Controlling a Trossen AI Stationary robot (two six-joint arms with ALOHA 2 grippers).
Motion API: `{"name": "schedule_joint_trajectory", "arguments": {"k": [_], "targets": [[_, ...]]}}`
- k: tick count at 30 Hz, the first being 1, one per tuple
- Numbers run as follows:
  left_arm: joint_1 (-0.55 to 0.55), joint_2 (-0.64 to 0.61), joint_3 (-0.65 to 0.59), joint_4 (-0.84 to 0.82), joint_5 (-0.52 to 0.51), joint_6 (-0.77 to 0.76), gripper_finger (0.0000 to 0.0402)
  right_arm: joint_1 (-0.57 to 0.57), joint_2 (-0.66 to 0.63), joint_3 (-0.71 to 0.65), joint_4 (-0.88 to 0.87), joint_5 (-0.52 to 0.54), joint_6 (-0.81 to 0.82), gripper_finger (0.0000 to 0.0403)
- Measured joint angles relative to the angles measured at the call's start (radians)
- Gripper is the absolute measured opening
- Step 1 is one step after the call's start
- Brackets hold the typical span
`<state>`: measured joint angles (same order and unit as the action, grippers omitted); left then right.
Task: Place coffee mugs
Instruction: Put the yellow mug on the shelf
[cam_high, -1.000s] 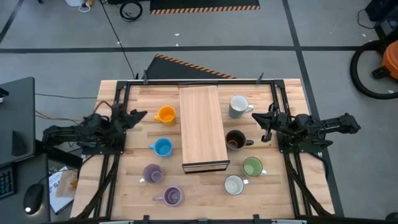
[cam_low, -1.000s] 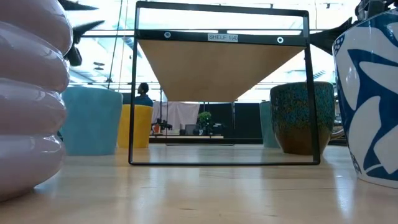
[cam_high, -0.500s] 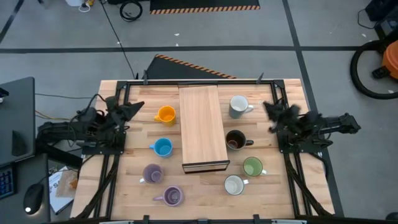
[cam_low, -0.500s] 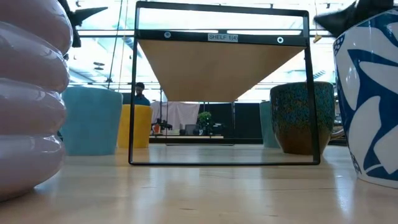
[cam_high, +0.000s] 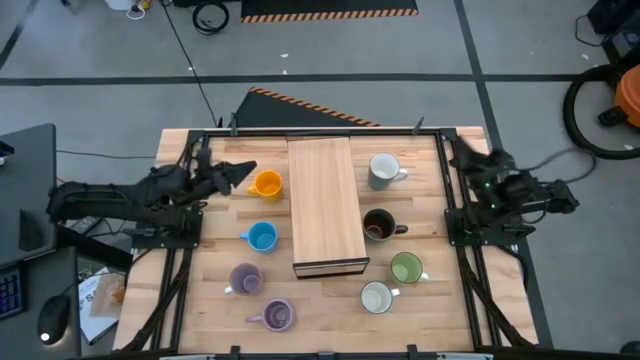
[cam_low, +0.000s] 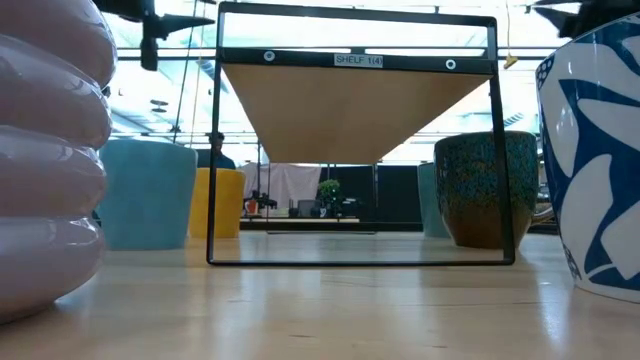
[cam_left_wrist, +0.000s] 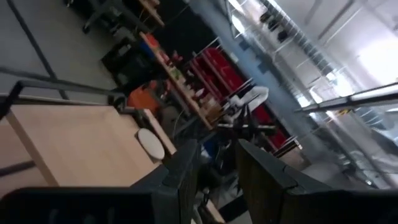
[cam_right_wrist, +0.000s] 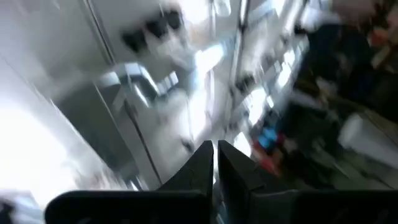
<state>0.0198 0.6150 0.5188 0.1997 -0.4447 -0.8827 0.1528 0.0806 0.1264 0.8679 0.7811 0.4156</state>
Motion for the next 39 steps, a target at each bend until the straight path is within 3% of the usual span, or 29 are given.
{"name": "schedule_joint_trajectory", "arguments": {"k": [4, 8, 13, 18, 21, 27, 30, 33, 36, 39], "targets": [[0.0, 0.055, 0.079, -0.103, 0.027, 0.005, 0.0117, -0.01, 0.078, 0.175, -0.427, -0.001, 0.132, 0.0029], [0.0, 0.095, 0.188, -0.299, 0.052, 0.035, 0.0117, -0.026, 0.181, 0.348, -0.599, -0.041, 0.094, 0.0029], [0.001, 0.164, 0.35, -0.642, 0.056, 0.121, 0.0117, -0.037, 0.306, 0.51, -0.619, -0.107, -0.033, 0.0029], [0.009, 0.258, 0.448, -0.845, 0.07, 0.135, 0.0118, -0.037, 0.397, 0.614, -0.581, -0.208, -0.143, 0.0029], [0.018, 0.312, 0.465, -0.885, 0.128, 0.136, 0.0132, -0.037, 0.431, 0.651, -0.581, -0.272, -0.209, 0.0029], [0.019, 0.417, 0.465, -0.886, 0.198, 0.172, 0.0195, -0.037, 0.457, 0.674, -0.549, -0.323, -0.159, 0.0029], [0.038, 0.461, 0.465, -0.884, 0.263, 0.209, 0.0218, -0.037, 0.456, 0.674, -0.554, -0.408, -0.173, 0.0029], [0.074, 0.507, 0.465, -0.887, 0.367, 0.22, 0.0223, -0.037, 0.465, 0.675, -0.538, -0.522, -0.159, 0.0029], [0.106, 0.543, 0.49, -0.925, 0.43, 0.266, 0.022, -0.037, 0.495, 0.676, -0.548, -0.53, -0.122, 0.0029], [0.127, 0.572, 0.55, -1.003, 0.412, 0.376, 0.0214, -0.037, 0.538, 0.676, -0.561, -0.509, -0.119, 0.0029]]}}
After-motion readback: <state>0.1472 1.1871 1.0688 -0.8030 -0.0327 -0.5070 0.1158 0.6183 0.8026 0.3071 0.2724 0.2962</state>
